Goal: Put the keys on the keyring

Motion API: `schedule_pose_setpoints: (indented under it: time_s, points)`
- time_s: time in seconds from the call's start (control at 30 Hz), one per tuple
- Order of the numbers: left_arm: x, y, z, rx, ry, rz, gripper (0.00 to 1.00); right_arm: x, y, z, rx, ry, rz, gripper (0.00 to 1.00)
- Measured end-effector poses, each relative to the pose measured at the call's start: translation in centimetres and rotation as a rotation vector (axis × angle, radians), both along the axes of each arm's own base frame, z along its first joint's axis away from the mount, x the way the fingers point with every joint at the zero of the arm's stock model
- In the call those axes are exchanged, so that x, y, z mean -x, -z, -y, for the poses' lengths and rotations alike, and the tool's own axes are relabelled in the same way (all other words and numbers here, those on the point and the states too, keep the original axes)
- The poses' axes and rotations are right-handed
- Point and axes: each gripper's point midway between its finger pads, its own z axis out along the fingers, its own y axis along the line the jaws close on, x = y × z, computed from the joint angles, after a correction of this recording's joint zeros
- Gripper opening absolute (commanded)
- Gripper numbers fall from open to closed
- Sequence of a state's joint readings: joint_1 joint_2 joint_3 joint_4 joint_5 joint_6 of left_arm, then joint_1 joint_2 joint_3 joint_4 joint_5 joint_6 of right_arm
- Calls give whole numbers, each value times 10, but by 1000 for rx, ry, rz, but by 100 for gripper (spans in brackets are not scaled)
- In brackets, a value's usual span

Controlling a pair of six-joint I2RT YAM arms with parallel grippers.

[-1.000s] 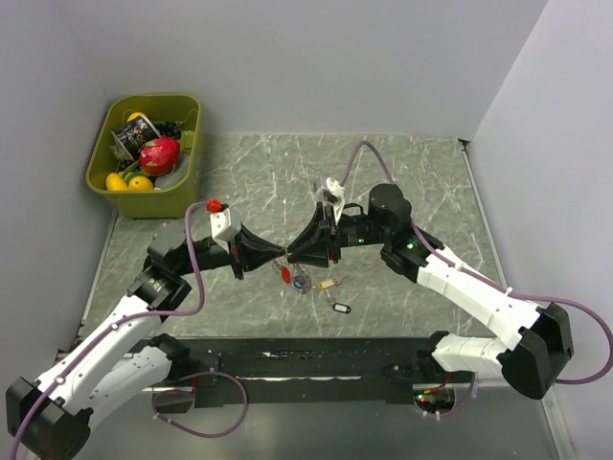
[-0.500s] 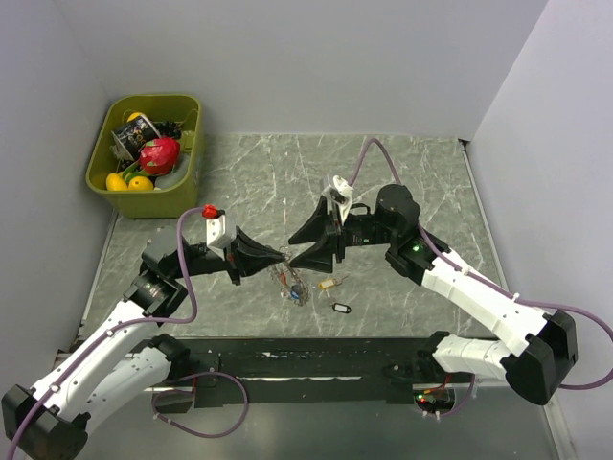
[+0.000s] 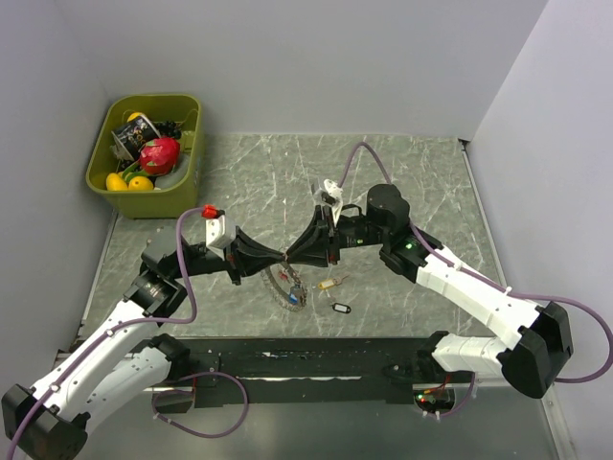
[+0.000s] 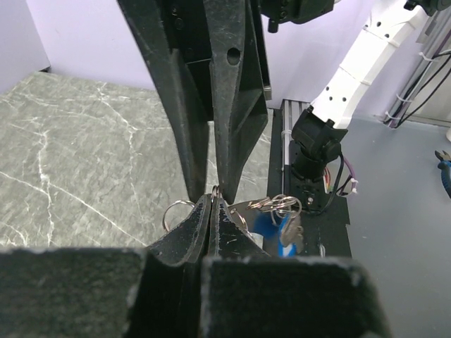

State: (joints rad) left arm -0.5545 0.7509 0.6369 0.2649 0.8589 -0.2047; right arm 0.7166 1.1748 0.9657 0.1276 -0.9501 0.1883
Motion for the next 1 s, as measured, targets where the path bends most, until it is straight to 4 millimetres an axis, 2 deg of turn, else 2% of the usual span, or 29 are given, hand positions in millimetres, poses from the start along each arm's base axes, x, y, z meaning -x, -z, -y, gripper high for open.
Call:
schedule_pose_setpoints:
  time_s: [0.13,0.17,0.2,0.53,0.57,0.67,0.8,0.83,0.87,0.93,1.0]
  points:
    - [-1,1,1,-3,-1,-4,1,1,-1,-2,6,-2,1,12]
    - [-2,2,1,-4,-3,-6,1,1,-1,-2,6,-2,4,4]
    - [-2,2,1,-4,-4,-7,1,1,-1,-2,7,0,5,0]
    - [-9,8,1,-19,-36,-27,3,-5,4,-2,27,38,-1,0]
    - [-11,8,0,-19,-46,-27,8,-7,4,-2,28,48,0,0]
    - [-16,8,-2,-22,-88,-18,42,-11,4,-3,30,79,2,0]
    - [-20,0,-9,-5,-159,1,55,-15,2,-2,30,112,6,0]
    - [-21,-3,-11,4,-172,9,61,-16,2,-1,30,121,8,0]
    - [-21,-7,-14,15,-190,17,72,-17,1,0,30,128,9,0]
    - [-24,-15,-20,40,-238,31,77,-17,-2,2,27,141,15,0]
    - [-28,-22,-26,67,-290,29,78,-17,-3,3,23,149,19,0]
